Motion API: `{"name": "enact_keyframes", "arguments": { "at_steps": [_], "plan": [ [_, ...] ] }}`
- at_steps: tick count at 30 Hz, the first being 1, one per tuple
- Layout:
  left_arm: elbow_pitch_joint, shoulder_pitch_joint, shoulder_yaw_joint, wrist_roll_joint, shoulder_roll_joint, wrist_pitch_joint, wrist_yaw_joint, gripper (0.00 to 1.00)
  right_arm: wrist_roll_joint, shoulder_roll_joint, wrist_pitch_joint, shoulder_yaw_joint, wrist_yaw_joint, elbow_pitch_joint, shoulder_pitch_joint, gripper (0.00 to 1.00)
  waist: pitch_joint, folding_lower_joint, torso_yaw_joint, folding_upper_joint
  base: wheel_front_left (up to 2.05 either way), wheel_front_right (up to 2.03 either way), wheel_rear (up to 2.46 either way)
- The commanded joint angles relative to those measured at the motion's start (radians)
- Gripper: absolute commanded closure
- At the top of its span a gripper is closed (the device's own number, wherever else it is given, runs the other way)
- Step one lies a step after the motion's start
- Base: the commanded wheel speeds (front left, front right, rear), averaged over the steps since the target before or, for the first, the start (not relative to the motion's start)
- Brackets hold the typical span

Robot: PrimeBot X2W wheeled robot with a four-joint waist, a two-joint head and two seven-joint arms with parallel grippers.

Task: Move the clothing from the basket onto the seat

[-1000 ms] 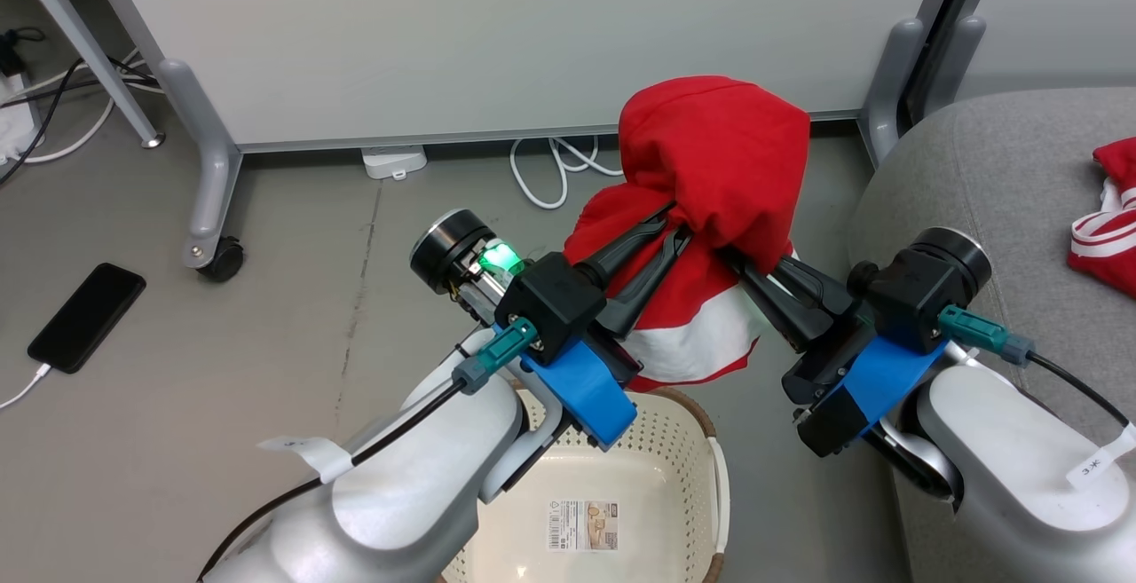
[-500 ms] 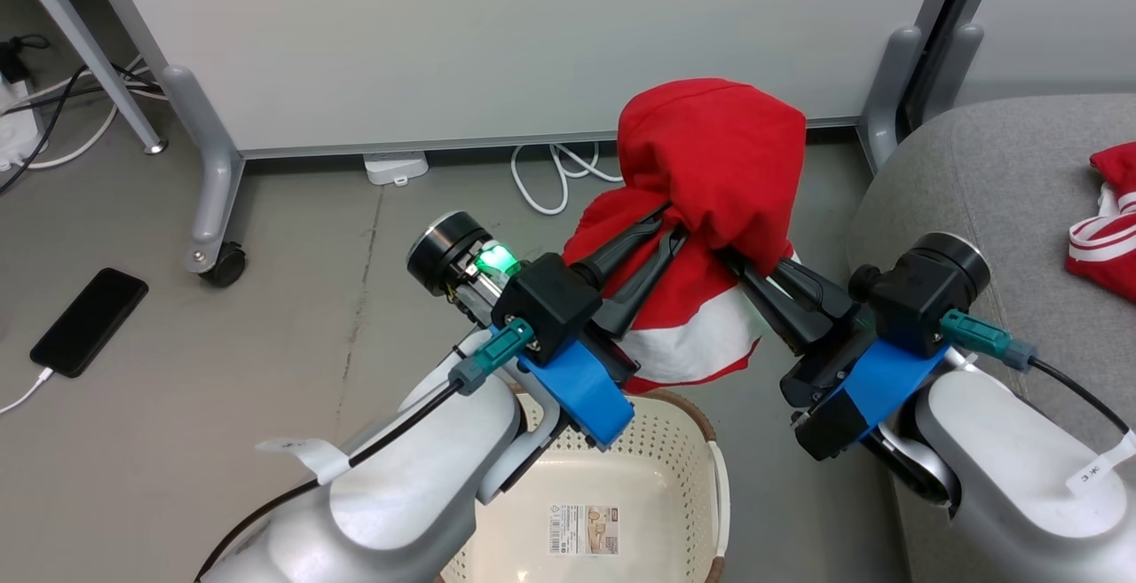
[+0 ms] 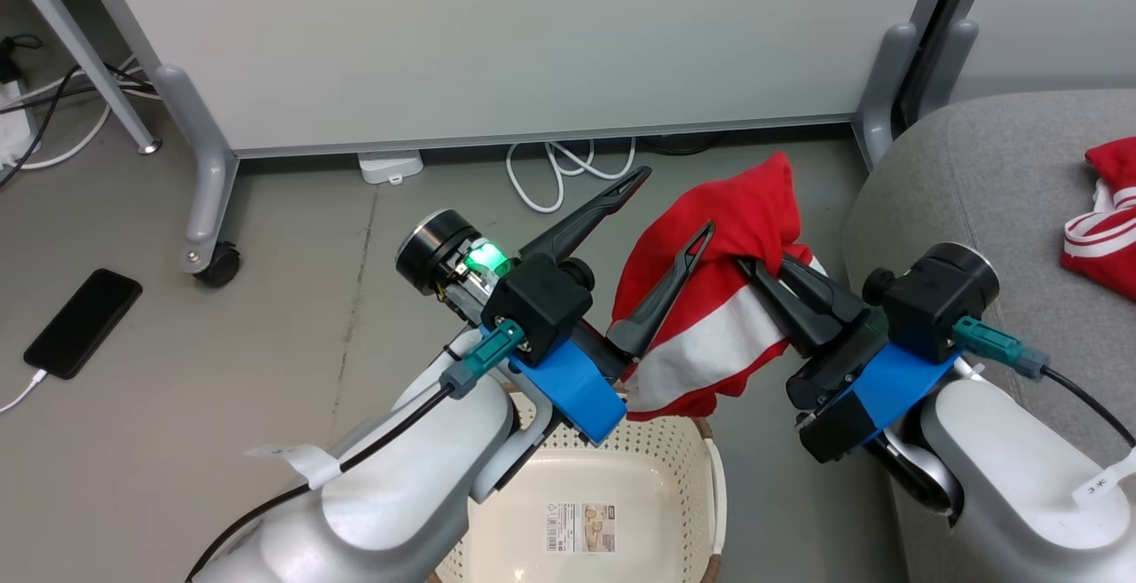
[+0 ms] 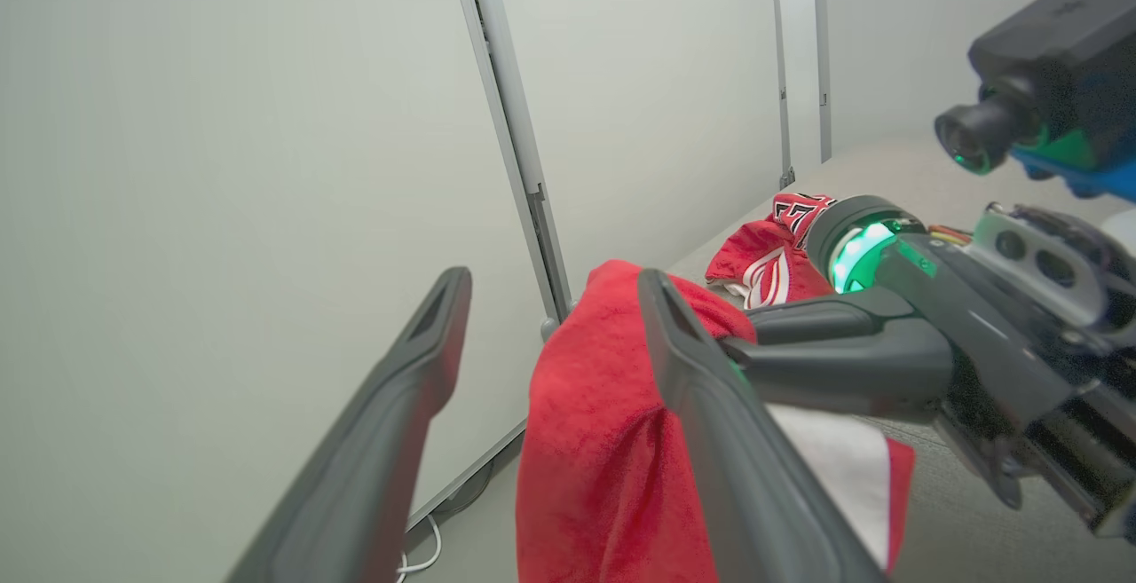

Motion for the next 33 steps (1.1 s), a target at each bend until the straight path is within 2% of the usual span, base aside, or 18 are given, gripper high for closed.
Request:
{"name": "enact_keyframes", "arguments": {
  "at_steps": [1, 18, 33],
  "plan": [
    [-0.007, -0.004, 0.004, 0.005, 0.006, -0.005, 0.010, 0.00, -0.005, 0.011, -0.005, -0.025, 0.000, -0.007, 0.018, 1.00, 0.008, 0.0000, -0.008, 0.0000, 0.00, 0.00, 0.00],
    [-0.032, -0.019, 0.003, 0.002, 0.021, -0.010, 0.023, 0.00, -0.086, 0.081, -0.005, -0.263, 0.000, -0.063, 0.135, 1.00, 0.075, 0.0000, -0.145, 0.0000, 0.00, 0.00, 0.00],
    [-0.016, -0.038, -0.027, 0.008, 0.010, -0.006, 0.008, 0.00, -0.136, 0.163, -0.005, -0.446, 0.000, -0.110, 0.250, 1.00, 0.118, 0.0000, -0.294, 0.0000, 0.00, 0.00, 0.00]
  ]
}}
